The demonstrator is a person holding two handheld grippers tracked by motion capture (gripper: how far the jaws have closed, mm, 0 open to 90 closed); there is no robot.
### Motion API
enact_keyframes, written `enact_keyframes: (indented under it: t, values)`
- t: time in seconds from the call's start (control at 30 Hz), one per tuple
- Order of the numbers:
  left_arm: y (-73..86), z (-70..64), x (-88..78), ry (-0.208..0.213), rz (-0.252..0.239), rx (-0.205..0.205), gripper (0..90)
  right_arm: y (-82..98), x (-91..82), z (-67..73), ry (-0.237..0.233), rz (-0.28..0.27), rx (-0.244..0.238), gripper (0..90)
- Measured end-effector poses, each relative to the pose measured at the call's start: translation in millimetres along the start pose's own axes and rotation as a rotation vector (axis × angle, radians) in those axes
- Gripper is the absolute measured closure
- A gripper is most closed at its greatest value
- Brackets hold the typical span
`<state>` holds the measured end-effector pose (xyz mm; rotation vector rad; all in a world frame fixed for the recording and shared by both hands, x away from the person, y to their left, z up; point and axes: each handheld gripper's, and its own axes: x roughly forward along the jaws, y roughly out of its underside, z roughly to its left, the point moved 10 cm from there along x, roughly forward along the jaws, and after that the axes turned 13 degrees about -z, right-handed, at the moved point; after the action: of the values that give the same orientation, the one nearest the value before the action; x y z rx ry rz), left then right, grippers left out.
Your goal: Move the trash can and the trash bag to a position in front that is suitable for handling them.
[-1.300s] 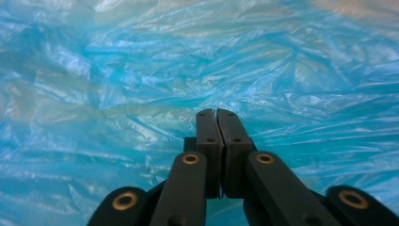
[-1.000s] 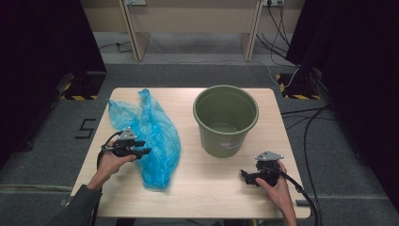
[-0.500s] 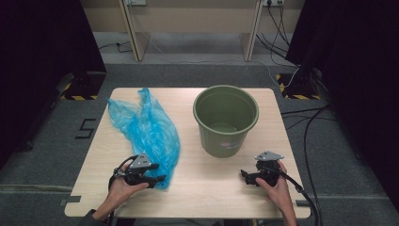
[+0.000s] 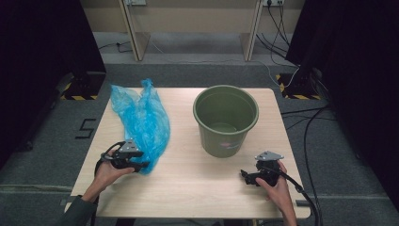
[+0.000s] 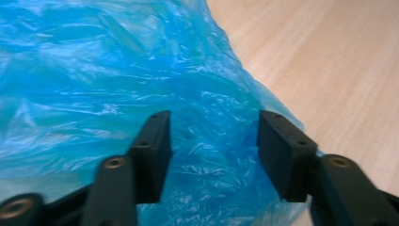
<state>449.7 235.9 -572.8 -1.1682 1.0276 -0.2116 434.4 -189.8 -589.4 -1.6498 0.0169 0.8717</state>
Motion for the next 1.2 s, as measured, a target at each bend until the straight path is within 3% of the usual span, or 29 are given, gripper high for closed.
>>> enact_keyframes:
  t: [0.13,0.23,0.3,0.33,0.4,0.43,0.47,0.63,0.7,0.83,0.9,1.07,1.17,1.2]
  values:
    - [-15.3,-6.5,-4.3,-0.001,-0.074,-0.062,32.3,0.0,-0.6,0.4,0.002,0.001,0.005,1.8]
    - [-35.5,-17.3,-4.5,0.005,-0.126,-0.071,26.2,-6.2,-4.2,-1.2,0.000,-0.030,0.017,24.8]
    - [-50.2,-22.6,0.0,0.002,-0.171,-0.090,22.6,-14.3,-7.3,-7.6,0.025,-0.055,0.042,11.0]
    - [-57.0,-24.3,3.0,0.007,-0.187,-0.104,22.0,-18.5,-8.6,-11.9,0.039,-0.062,0.045,11.5]
    - [-71.4,-25.0,13.5,-0.003,-0.225,-0.125,21.8,-29.8,-11.0,-22.8,0.072,-0.088,0.059,20.5]
    - [-71.4,-25.0,13.5,-0.003,-0.225,-0.125,19.4,-29.8,-11.0,-22.8,0.072,-0.088,0.059,20.5]
    - [-76.8,-23.9,19.7,-0.016,-0.230,-0.121,18.0,-45.9,-10.9,-38.4,0.115,-0.123,0.085,15.4]
    - [-94.5,-14.8,45.2,-0.041,-0.260,-0.155,18.1,-65.2,-2.0,-63.1,0.154,-0.129,0.125,16.0]
    - [-98.0,-11.9,52.8,-0.039,-0.244,-0.166,18.0,-72.6,3.5,-72.2,0.160,-0.130,0.121,16.0]
    - [-113.9,-4.1,68.4,-0.074,-0.264,-0.181,18.1,-91.8,18.3,-86.6,0.146,-0.160,0.118,18.3]
    - [-123.1,-3.9,74.8,-0.072,-0.269,-0.193,18.2,-102.1,23.8,-94.3,0.156,-0.168,0.077,18.3]
    - [-139.0,-6.6,87.5,-0.084,-0.261,-0.171,18.2,-117.0,35.2,-101.5,0.118,-0.190,0.053,19.4]
    - [-143.8,-9.0,96.0,-0.077,-0.257,-0.172,18.2,-123.0,42.0,-94.1,0.073,-0.198,0.043,20.3]
    - [-144.0,-9.5,98.0,-0.075,-0.255,-0.172,18.2,-125.2,43.5,-90.5,0.070,-0.201,0.024,25.4]
